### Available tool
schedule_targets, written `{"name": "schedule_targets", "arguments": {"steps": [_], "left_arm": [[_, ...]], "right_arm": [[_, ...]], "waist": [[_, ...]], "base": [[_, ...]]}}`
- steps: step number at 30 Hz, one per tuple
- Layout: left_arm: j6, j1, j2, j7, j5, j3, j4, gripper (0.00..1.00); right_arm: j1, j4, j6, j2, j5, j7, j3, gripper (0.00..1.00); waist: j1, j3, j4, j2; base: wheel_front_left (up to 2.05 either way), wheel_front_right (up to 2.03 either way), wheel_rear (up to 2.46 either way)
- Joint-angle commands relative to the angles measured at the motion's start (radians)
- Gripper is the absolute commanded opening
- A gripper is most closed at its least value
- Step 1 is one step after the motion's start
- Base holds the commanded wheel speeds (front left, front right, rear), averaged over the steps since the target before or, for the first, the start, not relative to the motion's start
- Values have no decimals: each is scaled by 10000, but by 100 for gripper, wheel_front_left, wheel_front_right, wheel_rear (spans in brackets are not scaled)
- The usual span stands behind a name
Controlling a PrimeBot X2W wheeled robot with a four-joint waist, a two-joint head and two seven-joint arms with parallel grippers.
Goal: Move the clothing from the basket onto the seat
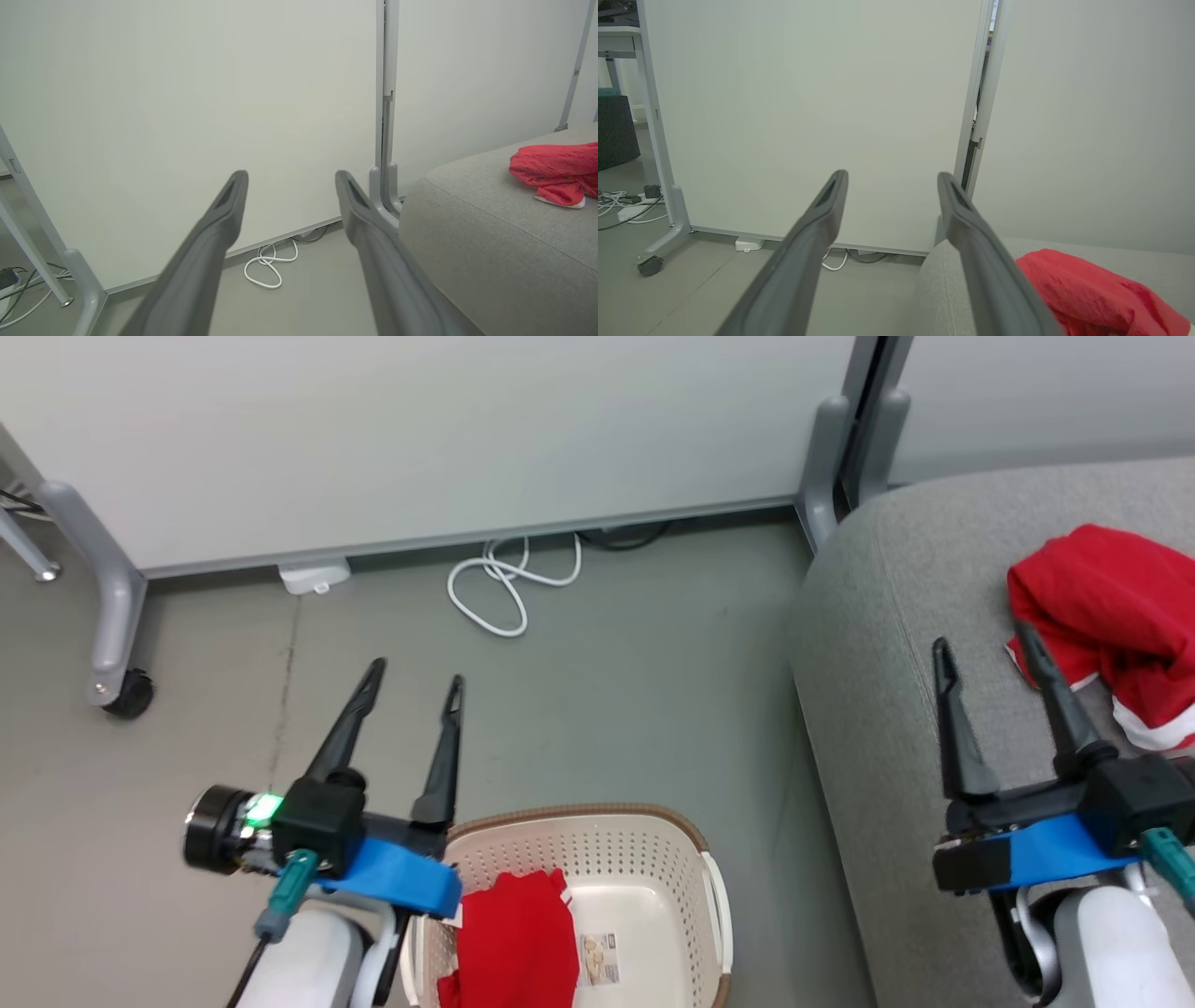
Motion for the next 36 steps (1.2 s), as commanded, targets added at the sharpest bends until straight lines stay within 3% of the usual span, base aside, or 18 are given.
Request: {"name": "schedule_targets", "arguments": {"steps": [1,15,36], "left_arm": [[86,368,83,-29,-13,358,-121,100],[-59,1929,-34,-31,193,1640,-449,100],[-487,2645,-423,-29,642,2247,-651,100]], "right_arm": [[324,-127,1,86,54,-6,168,100],[1854,-496,1,372,117,-6,255,100],[2831,-550,1,418,621,-6,-176,100]], "waist": [[1,-200,104,0],[1,-1225,451,0],[1,-1484,686,0]], "base": [[0,0,0],[0,0,0],[0,0,0]]}}
